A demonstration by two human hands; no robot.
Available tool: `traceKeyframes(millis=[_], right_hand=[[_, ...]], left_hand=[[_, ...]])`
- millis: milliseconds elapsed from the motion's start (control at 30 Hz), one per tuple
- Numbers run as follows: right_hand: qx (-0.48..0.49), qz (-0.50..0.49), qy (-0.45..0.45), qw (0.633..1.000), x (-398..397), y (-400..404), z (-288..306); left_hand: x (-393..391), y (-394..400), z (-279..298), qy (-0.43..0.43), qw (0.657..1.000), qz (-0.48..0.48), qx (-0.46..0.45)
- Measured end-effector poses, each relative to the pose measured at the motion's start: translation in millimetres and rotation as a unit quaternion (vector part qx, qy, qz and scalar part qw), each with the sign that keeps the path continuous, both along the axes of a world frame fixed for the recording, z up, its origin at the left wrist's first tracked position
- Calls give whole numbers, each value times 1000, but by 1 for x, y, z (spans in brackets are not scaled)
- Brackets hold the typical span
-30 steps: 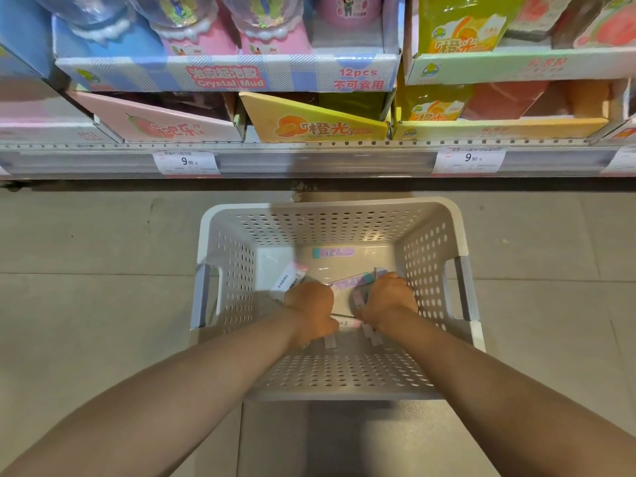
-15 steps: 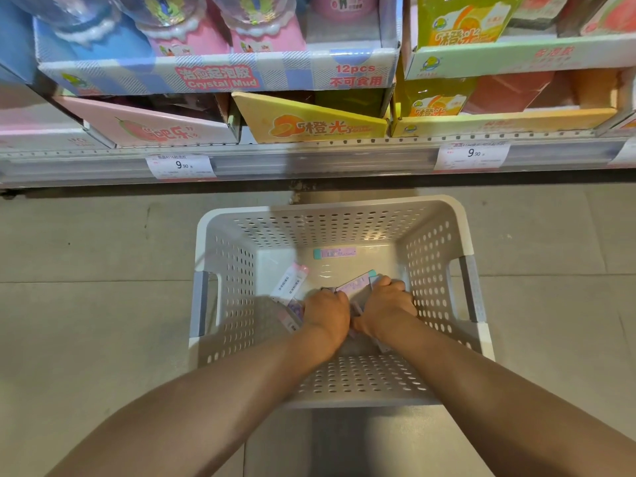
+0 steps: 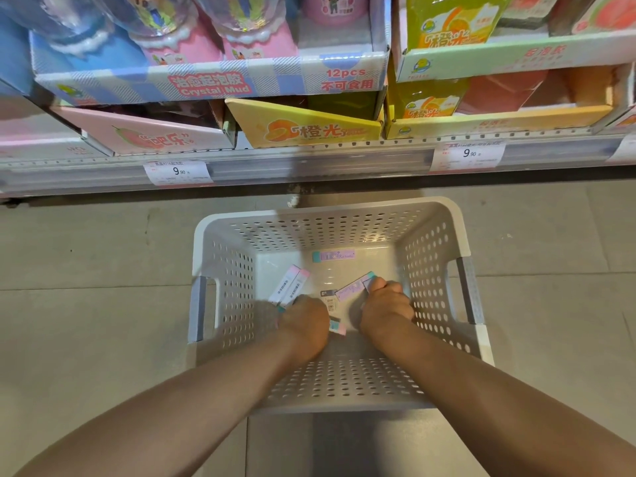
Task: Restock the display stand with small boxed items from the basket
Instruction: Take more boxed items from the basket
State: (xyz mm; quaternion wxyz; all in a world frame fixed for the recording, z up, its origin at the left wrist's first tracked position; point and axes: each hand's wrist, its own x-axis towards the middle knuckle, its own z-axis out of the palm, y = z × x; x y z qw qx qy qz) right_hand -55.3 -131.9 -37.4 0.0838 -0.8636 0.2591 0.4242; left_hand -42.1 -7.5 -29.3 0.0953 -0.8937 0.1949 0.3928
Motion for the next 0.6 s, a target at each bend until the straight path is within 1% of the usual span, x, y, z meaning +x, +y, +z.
traceKeyframes(millis=[67, 100, 167, 200, 267, 300, 367, 433, 467, 600], right_hand=[[-3, 10, 6, 1000, 0, 0, -2], [-5, 14, 10, 1000, 0, -1, -3], [-8, 34, 7, 999, 1, -2, -4], [-9, 48, 3, 999, 2, -3, -4], [-7, 73, 0, 997, 3, -5, -3], [-4, 82, 0, 997, 3, -5, -2], [1, 99, -5, 995, 3, -7, 0], [6, 118, -12, 993, 3, -7, 5], [8, 125, -12, 992, 3, -7, 6], [8, 132, -14, 991, 2, -8, 12]], left_hand=[[4, 10, 4, 7, 999, 42, 18], [7, 15, 6, 18, 998, 42, 33], [12, 24, 5, 45, 996, 8, 70], [13, 27, 2, 53, 995, -3, 79], [13, 30, -3, 54, 996, 7, 70], [13, 29, -3, 48, 997, 29, 57], [12, 27, -3, 51, 993, 108, 15], [10, 28, -1, 63, 976, 205, -30], [10, 28, -1, 65, 969, 235, -45], [9, 27, -5, 56, 956, 278, -71]])
